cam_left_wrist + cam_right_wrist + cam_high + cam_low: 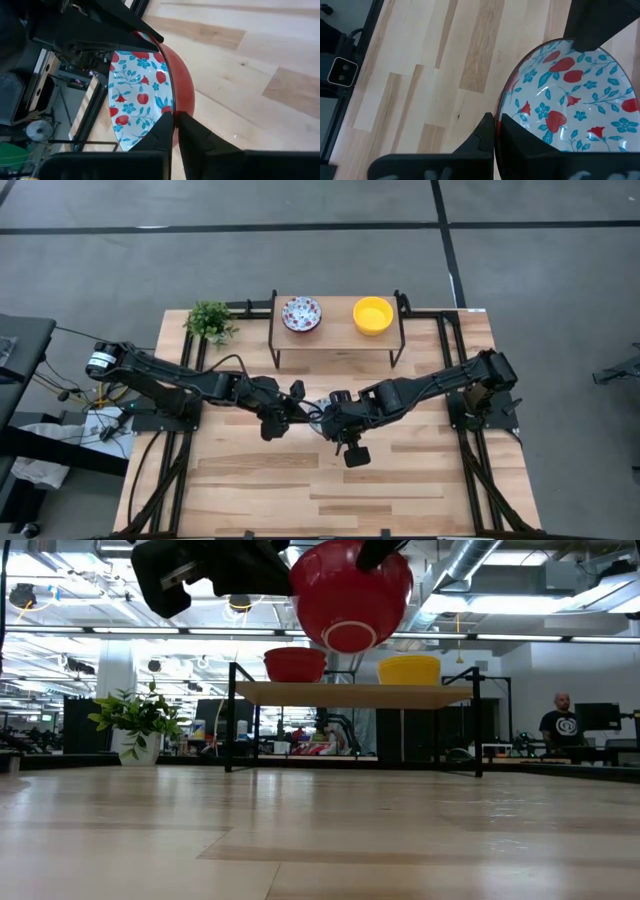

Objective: Pick & Place Mini bowls
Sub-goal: Stack the red bowl on the other stacked red bowls on the shelf

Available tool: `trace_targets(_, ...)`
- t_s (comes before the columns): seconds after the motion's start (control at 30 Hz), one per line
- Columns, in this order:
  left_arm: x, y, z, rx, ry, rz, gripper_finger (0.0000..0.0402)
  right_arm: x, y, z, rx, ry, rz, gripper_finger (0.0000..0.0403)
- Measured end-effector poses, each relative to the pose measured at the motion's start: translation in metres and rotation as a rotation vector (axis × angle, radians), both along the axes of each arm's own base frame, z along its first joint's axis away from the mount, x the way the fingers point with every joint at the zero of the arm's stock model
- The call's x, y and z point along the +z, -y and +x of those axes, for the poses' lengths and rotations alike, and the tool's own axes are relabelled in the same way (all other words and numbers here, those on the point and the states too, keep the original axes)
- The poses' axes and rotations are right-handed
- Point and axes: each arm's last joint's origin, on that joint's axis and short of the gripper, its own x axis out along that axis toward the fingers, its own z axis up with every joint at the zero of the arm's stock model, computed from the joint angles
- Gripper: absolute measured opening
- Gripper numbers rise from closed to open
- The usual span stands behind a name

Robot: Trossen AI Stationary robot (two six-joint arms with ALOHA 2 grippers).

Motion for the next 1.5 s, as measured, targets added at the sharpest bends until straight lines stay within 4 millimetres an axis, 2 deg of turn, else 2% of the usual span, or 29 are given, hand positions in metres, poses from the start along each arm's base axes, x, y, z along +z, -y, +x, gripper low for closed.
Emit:
trace_targets(0.87, -0.001, 0.001, -0.001, 0.010, -0.026, -0.044, 0.0009, 0.000, 0.001, 0.000, -0.006, 0.003, -0.040, 0.0033)
trace_targets(1.07, 0.000, 0.002, -0.001, 0.009, -0.017, -0.048, 0.0008, 0.001, 0.002, 0.001, -0.017, 0.022, -0.041, 0.0065)
trace_targets(1.37, -0.001, 0.001, -0.001, 0.012, -0.023, -0.044, 0.0008, 0.002, 0.003, 0.004, -0.041, 0.066, -0.090, 0.0142)
trace_targets(1.5, -0.001, -0.001, -0.001, 0.022, -0.025, -0.039, 0.0008, 0.013, 0.003, 0.005, -0.046, 0.109, -0.080, 0.0170)
